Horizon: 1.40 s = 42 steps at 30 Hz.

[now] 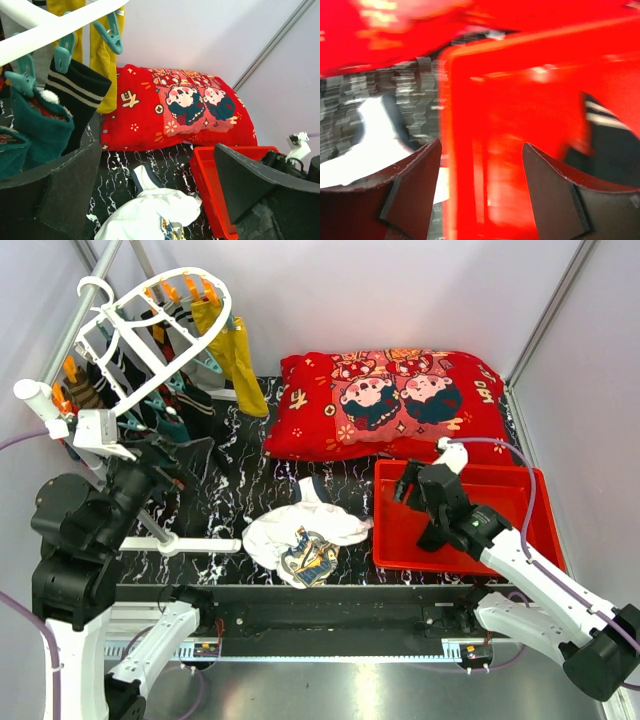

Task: Remove the socks clipped to the hanger

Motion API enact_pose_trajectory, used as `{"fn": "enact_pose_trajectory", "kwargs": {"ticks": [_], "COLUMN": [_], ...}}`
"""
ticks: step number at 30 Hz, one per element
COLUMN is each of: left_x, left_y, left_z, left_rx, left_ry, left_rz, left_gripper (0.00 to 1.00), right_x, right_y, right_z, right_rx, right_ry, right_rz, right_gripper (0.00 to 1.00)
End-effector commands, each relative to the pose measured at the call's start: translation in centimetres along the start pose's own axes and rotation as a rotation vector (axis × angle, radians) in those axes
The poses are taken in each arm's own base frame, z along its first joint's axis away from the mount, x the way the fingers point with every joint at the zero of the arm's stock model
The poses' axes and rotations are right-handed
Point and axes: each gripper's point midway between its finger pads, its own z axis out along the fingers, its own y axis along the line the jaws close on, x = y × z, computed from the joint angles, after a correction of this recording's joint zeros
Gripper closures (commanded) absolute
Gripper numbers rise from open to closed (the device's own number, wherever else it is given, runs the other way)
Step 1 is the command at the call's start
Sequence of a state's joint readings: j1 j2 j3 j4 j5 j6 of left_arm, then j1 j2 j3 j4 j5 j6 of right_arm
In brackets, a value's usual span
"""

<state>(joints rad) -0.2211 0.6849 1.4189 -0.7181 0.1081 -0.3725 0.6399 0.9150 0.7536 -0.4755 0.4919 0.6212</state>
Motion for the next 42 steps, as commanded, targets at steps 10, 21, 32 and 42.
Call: {"fn": "enact_pose_trajectory", "kwargs": {"ticks": [10,21,32,42], "left_x": [-2.9,-3.8,-3.3,-2.4], "left_y": [-1.2,0.0,1.1,1.3], "left_z": [-4.7,-7.0,-7.2,-6.3], "left_rx": [0.012,-0.070,-0.115,-0.115], "left_ry": [-0.096,-0.128,-0.120,-0.085], "left_rz": [0.031,0.079,0.109,0.094], "left_gripper": [0.01,0.01,0.01,0.01], "right_x": [-8.4,-3.2,2.6,4.9], "right_y": [22.3,35.9,42.7,45.0], "right_z": [-2.0,0.1,3.2,6.3], "right_rx": [-0.963,-1.133,-1.177,-1.119], "right_ry": [-0.226,-0.300,-0.298,-0.285], "right_rz": [-0.021,-0.127,-0.147,-0.157], "right_gripper": [0.27,0.28,0.30,0.35]}}
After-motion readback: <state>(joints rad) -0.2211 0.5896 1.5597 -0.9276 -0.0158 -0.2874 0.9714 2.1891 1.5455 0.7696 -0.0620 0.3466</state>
